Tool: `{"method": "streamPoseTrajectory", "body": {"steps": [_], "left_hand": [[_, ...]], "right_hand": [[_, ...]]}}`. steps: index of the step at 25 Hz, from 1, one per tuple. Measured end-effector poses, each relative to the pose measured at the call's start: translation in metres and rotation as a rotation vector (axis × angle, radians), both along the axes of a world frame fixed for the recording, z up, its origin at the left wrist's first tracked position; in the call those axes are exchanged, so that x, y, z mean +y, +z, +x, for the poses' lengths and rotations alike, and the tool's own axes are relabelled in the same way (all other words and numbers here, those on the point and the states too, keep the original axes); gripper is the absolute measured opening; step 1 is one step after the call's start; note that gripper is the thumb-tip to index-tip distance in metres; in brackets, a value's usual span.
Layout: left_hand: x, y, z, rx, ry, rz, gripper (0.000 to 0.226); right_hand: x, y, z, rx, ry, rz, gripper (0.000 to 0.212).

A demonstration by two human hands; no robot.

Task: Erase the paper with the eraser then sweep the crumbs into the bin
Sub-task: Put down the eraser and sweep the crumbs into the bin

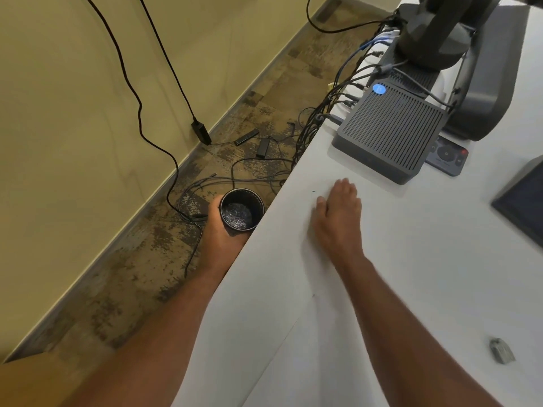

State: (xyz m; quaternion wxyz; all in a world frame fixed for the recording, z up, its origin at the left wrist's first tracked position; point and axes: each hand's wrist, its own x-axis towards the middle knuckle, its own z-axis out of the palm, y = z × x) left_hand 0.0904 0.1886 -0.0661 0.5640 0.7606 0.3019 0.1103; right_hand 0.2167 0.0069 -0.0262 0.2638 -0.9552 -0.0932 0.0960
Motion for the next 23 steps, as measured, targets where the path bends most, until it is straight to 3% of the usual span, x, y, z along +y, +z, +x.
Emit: {"method": "streamPoseTrajectory", "body": {"steps": [5, 9, 12, 14, 16, 18, 20, 21, 23], "left_hand": [[0.001, 0.001, 0.001, -0.004, 0.023, -0.008, 0.092], [-0.001, 0.002, 0.006, -0.016, -0.007, 0.009, 0.067], [0.003, -0.001, 0.004, -0.010, -0.005, 0.023, 0.091], [0.001, 0.002, 0.001, 0.018, 0.001, 0.024, 0.101], [0.000, 0.001, 0.002, 0.022, -0.002, 0.034, 0.102], [0.003, -0.001, 0.004, 0.019, 0.001, 0.036, 0.097], [0.004, 0.000, 0.004, -0.015, 0.024, -0.052, 0.071], [0.003, -0.001, 0.001, -0.017, 0.018, -0.088, 0.058], [-0.001, 0.001, -0.005, -0.006, -0.031, -0.094, 0.052]], "right_hand": [[0.046, -0.002, -0.041, -0.059, 0.258, -0.073, 0.061], [0.082, 0.016, -0.077, 0.046, 0.517, 0.212, 0.054], [0.058, 0.020, -0.070, -0.029, 0.227, 0.326, 0.051], [0.025, 0.013, -0.068, -0.023, -0.098, 0.129, 0.061], [0.013, 0.007, -0.085, 0.075, -0.243, -0.071, 0.074], [0.035, 0.006, -0.113, 0.055, -0.164, -0.127, 0.081], [0.070, 0.004, -0.129, 0.072, 0.001, -0.121, 0.080], [0.087, 0.007, -0.128, 0.085, 0.084, -0.090, 0.076], [0.109, 0.016, -0.119, 0.098, 0.235, 0.060, 0.068]]}}
